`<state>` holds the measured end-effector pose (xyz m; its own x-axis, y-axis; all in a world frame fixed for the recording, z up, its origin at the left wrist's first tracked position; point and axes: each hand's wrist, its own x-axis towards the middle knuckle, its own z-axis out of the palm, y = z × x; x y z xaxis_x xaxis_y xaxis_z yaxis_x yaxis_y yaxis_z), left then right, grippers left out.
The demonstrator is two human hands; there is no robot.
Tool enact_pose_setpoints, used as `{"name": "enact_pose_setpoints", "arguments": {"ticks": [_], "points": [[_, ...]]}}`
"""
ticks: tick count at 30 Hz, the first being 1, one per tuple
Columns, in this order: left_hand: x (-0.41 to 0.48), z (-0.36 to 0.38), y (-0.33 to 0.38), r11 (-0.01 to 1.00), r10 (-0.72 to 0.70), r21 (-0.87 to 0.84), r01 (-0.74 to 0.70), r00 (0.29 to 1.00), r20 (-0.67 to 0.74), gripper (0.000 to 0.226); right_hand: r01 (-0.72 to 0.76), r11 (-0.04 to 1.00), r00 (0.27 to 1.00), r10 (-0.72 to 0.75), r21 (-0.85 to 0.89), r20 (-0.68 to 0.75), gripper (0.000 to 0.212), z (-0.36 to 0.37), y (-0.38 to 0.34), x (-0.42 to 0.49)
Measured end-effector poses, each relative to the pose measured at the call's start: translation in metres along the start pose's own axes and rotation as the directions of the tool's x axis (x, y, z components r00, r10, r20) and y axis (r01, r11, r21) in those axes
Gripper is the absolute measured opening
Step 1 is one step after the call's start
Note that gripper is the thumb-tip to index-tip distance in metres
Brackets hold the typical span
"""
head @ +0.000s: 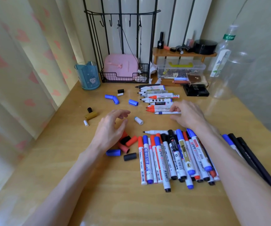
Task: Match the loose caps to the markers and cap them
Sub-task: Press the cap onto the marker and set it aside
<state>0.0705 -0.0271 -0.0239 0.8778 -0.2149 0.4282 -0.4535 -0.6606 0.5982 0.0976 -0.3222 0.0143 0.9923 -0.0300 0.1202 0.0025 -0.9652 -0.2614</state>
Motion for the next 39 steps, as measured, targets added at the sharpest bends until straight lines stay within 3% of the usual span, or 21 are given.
{"name": "enact_pose_setpoints", "arguments": {"ticks": [8,12,20,26,30,33,35,39], "points": [[0.05,0.004,-0.019,0.995,-0.082,0.05,0.086,0.995,-0.062,0.028,-0.003,1.0,0.998,0.003,-0.003,0.059,0.017,-0.002,-0.003,0.008],[0.09,0.009,-0.033,0.98,-0.144,0.121,0.161,0.98,-0.134,0.029,0.017,1.0,0.997,-0.017,-0.002,0.071,0.026,-0.004,-0.004,0.011],[0.143,0.027,-0.065,0.855,-0.366,0.356,0.376,0.925,-0.097,0.035,0.031,0.999,0.991,-0.034,0.02,0.131,0.019,-0.006,0.0,0.014],[0.151,0.04,-0.068,0.799,-0.36,0.472,0.373,0.925,-0.122,0.03,0.096,0.994,0.991,-0.101,0.057,0.093,0.018,-0.004,-0.007,0.013],[0.143,0.04,-0.067,0.876,-0.24,0.386,0.29,0.955,-0.173,0.024,0.139,0.985,0.989,-0.143,0.101,0.03,0.012,0.002,-0.012,0.012],[0.131,0.031,-0.057,0.977,-0.151,0.125,0.171,0.976,-0.156,0.016,0.155,0.976,0.988,-0.154,0.153,-0.021,0.008,0.002,-0.018,0.007],[0.118,0.022,-0.045,0.994,-0.106,-0.012,0.105,0.985,-0.134,0.012,0.167,0.965,0.986,-0.159,0.201,-0.054,0.007,0.0,-0.021,0.003],[0.082,0.006,-0.021,0.996,-0.041,-0.081,0.033,0.994,-0.098,0.02,0.189,0.928,0.981,-0.165,0.321,-0.101,0.011,-0.004,-0.029,-0.012]]}}
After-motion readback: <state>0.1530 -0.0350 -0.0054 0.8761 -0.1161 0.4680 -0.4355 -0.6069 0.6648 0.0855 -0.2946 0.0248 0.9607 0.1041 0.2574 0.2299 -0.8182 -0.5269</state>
